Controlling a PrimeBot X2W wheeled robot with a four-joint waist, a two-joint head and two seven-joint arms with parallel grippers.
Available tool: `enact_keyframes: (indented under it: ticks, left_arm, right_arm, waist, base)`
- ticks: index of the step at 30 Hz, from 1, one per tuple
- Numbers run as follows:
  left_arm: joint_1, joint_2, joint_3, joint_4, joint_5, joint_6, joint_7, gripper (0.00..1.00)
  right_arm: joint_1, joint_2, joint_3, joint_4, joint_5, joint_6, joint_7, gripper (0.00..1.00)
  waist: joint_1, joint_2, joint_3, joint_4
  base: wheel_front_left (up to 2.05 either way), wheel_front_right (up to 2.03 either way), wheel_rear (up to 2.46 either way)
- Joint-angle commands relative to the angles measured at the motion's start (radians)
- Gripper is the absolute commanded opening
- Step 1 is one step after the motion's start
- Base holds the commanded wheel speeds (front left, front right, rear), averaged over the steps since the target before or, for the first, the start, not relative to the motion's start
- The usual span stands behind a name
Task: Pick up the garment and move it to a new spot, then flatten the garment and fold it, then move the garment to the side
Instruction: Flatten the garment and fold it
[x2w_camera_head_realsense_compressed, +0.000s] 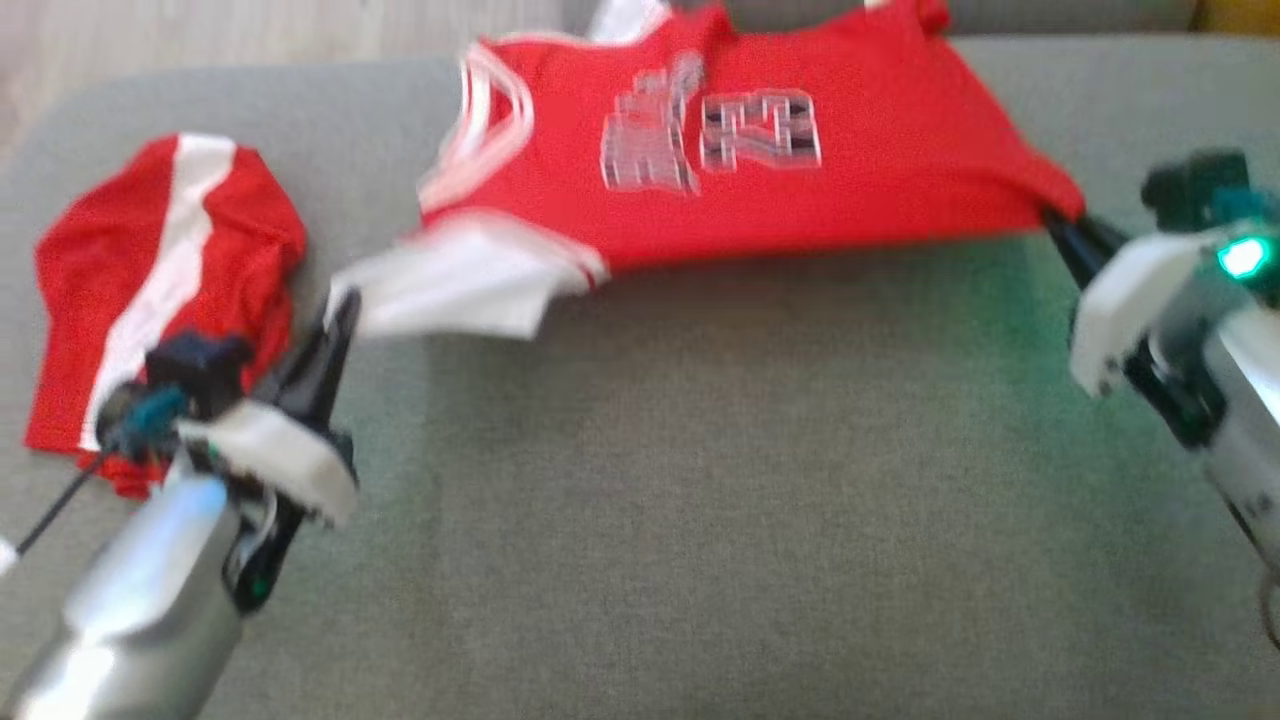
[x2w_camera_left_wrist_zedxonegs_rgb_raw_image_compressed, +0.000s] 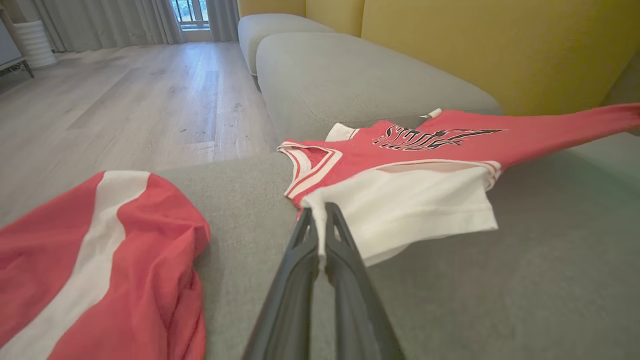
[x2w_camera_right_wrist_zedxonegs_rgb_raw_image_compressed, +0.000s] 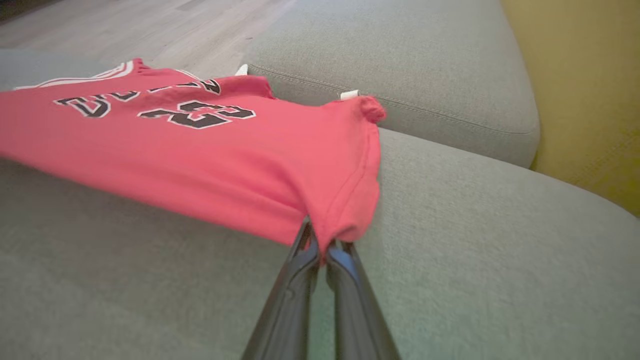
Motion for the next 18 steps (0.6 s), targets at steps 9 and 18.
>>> enact_keyframes:
  ticks: [9, 18]
  left_arm:
    - [0.192, 0.197, -0.014, -0.335, -0.103, 0.015, 0.171, 0.0]
    - [0.363, 0.306, -0.046, -0.593, -0.139, 0.104, 0.294, 0.0]
  right_arm:
    - [0.182, -0.202, 0.115, -0.182, 0.181, -0.001, 0.091, 0.0]
    - [0.321, -0.313, 0.192, -0.367, 0.347, -0.001, 0.255, 0.0]
  waist:
    - [0.0004, -0.0001, -0.131, 0.043]
    - [0.0004, -0.0001, -0.213, 0.042]
  base:
    - [0.0, 0.0, 0.0]
    - [0.0, 0.0, 0.0]
